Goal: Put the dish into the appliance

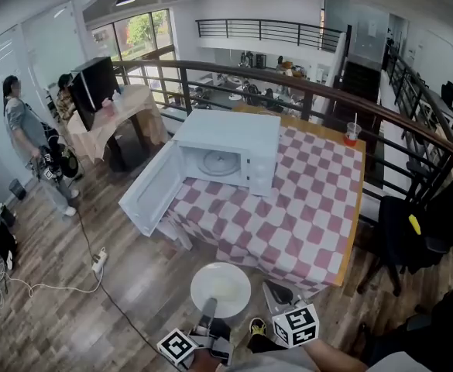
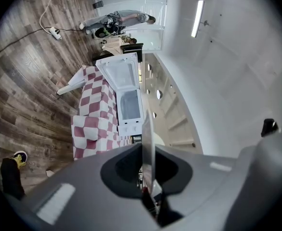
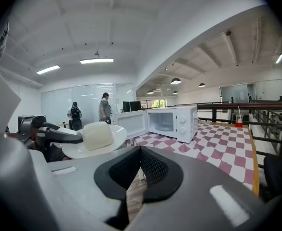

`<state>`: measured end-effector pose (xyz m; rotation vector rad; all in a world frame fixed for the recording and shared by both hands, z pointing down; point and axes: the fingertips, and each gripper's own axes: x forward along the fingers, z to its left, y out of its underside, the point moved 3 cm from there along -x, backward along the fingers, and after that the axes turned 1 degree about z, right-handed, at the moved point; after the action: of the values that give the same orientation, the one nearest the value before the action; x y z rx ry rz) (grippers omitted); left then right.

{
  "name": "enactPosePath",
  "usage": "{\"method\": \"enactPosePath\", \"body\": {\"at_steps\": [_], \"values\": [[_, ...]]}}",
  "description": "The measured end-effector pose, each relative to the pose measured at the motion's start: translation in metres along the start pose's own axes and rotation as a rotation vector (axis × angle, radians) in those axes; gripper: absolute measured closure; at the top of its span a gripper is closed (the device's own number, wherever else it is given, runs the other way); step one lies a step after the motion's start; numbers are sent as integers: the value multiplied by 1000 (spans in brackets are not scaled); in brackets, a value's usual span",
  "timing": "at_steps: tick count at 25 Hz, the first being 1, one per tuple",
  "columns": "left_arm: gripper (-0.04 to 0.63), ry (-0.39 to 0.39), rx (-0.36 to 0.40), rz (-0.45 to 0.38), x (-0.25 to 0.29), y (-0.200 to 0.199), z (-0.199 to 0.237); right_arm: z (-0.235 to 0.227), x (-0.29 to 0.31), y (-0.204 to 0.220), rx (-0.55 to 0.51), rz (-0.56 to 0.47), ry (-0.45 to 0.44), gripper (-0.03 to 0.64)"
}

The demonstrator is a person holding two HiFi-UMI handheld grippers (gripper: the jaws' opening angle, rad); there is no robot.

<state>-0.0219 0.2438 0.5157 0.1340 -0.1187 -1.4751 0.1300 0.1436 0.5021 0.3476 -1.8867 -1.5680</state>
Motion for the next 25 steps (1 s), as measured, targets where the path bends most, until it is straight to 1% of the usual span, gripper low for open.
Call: {"method": "enactPosePath", "body": {"at_steps": [5, 9, 12, 16, 25], "values": [[566, -19, 9, -2, 23, -7, 3, -16, 18, -9, -7, 2, -6, 620], [566, -16, -5, -6, 42, -11, 1, -28, 31, -15, -13, 6, -13, 620], [566, -21, 14, -5, 56, -13, 1, -39, 41, -18, -16, 7, -16, 620], [566, -26, 0, -12, 74, -13, -1, -52, 52, -21, -23, 7, -26, 620], [566, -42, 20, -20, 119, -21, 5, -87, 85, -31, -13, 1, -36, 620]]}}
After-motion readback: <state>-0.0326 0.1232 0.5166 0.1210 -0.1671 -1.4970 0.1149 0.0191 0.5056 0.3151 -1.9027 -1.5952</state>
